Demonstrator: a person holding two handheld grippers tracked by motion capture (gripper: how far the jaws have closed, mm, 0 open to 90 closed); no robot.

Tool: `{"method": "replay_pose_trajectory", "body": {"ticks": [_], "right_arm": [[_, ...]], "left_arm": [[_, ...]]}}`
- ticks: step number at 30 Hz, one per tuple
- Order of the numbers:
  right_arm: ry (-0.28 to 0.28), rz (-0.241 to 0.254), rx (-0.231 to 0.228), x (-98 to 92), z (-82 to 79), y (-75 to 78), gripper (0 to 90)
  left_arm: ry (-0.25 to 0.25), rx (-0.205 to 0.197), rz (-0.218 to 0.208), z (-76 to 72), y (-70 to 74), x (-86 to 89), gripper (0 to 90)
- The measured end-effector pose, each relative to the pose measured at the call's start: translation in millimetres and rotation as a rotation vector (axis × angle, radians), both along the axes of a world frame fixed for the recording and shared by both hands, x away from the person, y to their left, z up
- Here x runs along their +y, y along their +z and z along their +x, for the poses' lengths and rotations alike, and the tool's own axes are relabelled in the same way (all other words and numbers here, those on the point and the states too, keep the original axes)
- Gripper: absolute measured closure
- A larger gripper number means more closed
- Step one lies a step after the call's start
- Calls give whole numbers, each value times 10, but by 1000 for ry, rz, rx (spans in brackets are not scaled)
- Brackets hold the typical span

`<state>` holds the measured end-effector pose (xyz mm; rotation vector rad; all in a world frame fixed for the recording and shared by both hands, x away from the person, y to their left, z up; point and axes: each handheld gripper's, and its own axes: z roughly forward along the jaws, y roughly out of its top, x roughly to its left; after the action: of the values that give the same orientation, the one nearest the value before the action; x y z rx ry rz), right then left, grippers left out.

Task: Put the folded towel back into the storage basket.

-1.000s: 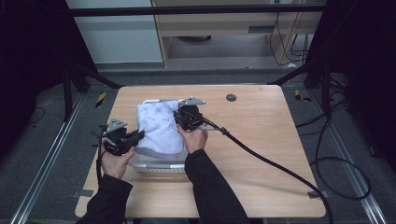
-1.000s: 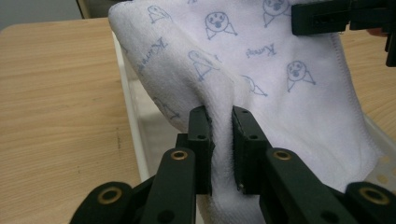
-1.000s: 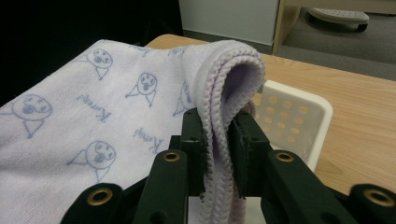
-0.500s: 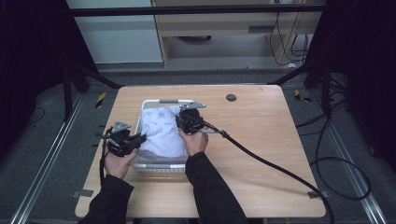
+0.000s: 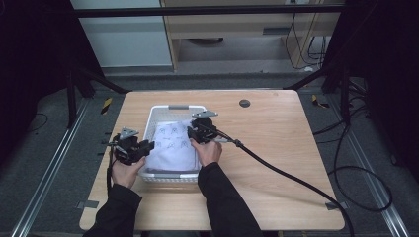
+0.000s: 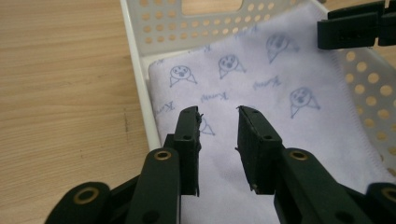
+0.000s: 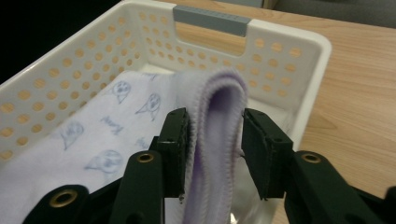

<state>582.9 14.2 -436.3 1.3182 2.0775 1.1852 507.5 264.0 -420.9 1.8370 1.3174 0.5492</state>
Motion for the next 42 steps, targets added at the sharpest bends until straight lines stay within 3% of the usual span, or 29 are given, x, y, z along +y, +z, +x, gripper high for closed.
{"method": "replay_pose_trajectory", "body": {"ticks": [4, 9, 14, 24, 30, 42], "right_arm": [[-21, 9, -33, -88, -14, 89, 560], [-7, 28, -112, -236, -70, 267, 480], [0, 45, -156, -454, -143, 412, 390], [57, 82, -159, -953, -285, 518, 275], [45, 95, -161, -1287, -399, 553, 241], [27, 93, -137, -1945, -691, 388, 170]], "left_arm": [[3, -11, -15, -34, 33, 33, 679], [-13, -27, -26, -98, 85, 33, 665], [-41, -47, -57, -160, 142, 4, 623], [-83, -84, -48, -225, 182, -77, 500], [-100, -109, -20, -267, 197, -85, 449], [-108, -120, 19, -319, 154, -20, 342]]}}
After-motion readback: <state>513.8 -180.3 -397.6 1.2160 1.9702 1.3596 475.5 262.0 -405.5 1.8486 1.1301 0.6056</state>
